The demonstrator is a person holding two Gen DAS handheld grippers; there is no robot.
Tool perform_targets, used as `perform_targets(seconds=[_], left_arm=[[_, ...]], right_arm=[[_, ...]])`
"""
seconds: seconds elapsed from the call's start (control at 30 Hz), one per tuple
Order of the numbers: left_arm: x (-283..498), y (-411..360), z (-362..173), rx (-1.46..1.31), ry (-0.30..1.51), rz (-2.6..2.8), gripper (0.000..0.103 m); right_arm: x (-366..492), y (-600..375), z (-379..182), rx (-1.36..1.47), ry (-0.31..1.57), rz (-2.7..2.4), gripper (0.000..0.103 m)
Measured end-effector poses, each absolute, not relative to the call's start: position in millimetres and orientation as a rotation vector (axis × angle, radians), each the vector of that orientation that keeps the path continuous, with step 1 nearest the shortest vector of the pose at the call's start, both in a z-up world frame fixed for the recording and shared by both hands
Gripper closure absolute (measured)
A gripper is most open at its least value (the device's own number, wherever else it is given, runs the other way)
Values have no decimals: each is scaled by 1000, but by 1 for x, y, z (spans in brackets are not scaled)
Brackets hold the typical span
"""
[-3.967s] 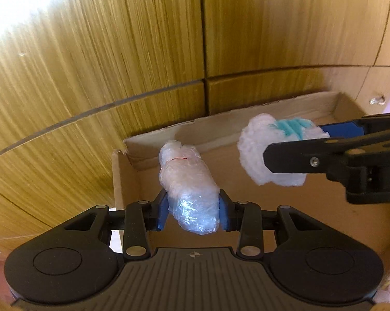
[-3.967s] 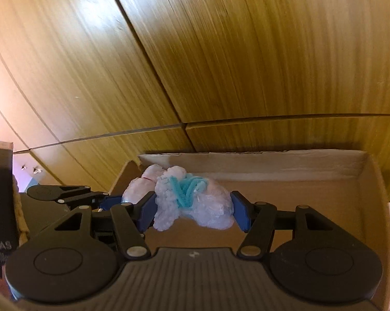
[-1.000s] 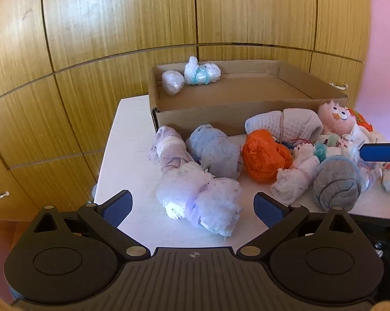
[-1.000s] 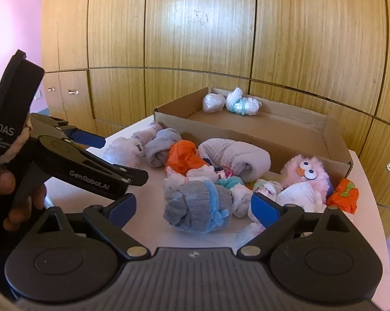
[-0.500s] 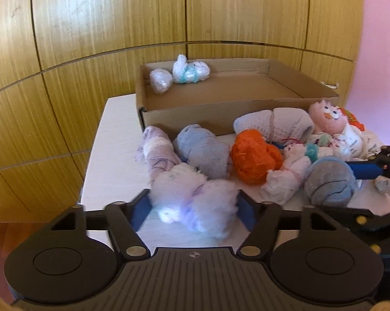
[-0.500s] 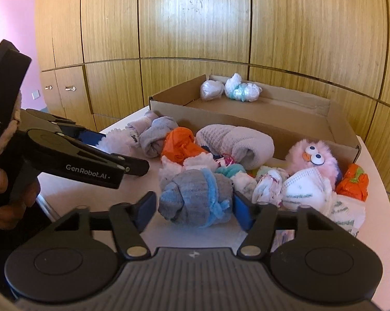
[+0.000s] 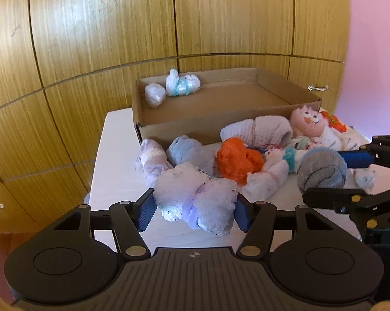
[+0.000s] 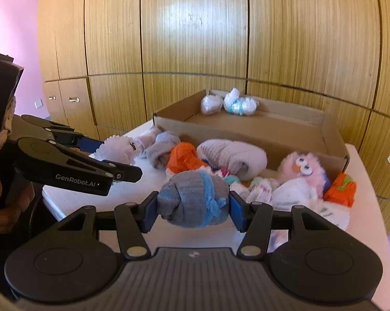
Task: Organize objects
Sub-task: 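Grasp a white-lilac sock pair with the left gripper while the right grasps a grey blue-tied sock, then carry both socks into the box and release them beside the others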
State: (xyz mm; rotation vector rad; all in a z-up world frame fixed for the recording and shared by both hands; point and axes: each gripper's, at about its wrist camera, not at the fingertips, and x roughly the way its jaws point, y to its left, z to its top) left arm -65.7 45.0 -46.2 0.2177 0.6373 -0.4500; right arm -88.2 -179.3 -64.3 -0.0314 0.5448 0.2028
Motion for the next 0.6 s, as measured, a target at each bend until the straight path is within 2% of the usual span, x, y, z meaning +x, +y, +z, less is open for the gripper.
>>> perform_targets(seconds=[0.27,0.6], left_arm=[[-52,36,-12,231,605,-480,36],[21,7,32,271,581,-497,36]], right_arm=[[-81,-191,-32,-43,496,200,51],[-39,-226,14,-41,444,189,51]])
